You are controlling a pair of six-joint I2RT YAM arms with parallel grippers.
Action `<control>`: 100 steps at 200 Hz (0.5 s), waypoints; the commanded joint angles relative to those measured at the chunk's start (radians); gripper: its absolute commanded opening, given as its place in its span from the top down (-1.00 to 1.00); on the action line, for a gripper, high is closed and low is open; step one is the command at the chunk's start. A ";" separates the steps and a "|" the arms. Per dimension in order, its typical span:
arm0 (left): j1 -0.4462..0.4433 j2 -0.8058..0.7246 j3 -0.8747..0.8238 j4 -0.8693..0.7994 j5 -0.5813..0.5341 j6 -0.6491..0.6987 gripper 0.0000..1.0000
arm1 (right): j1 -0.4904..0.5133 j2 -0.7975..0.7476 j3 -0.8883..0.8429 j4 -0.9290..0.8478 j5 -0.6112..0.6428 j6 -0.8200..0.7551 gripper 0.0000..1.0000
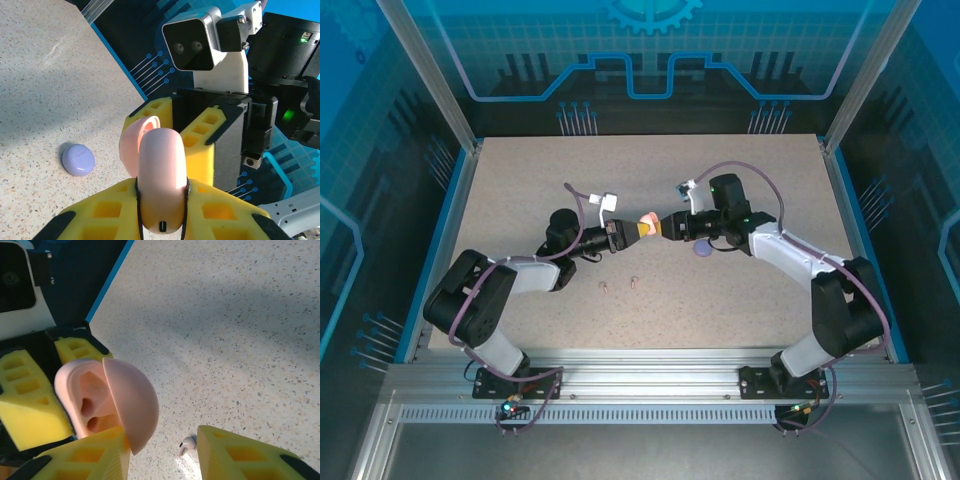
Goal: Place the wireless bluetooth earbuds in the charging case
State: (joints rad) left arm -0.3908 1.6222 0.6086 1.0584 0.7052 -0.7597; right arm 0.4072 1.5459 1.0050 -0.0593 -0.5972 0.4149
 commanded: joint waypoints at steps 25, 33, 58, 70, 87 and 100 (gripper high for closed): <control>0.000 -0.020 0.028 0.031 0.034 0.013 1.00 | 0.017 0.028 0.057 0.007 0.012 0.013 0.25; 0.000 -0.018 0.028 0.035 0.034 0.010 1.00 | 0.021 0.031 0.064 0.006 0.014 0.012 0.28; 0.000 -0.018 0.026 0.040 0.033 0.008 1.00 | 0.033 0.048 0.092 -0.014 0.013 0.005 0.32; 0.000 -0.018 0.026 0.041 0.033 0.007 1.00 | 0.038 0.054 0.098 -0.022 0.009 -0.001 0.36; 0.000 -0.019 0.026 0.043 0.034 0.007 1.00 | 0.042 0.057 0.099 -0.029 0.008 -0.007 0.41; 0.000 -0.021 0.026 0.041 0.034 0.008 1.00 | 0.042 0.056 0.092 -0.033 0.009 -0.012 0.42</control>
State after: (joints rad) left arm -0.3889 1.6222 0.6090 1.0580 0.7128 -0.7605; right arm 0.4286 1.5879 1.0756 -0.0681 -0.5838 0.4206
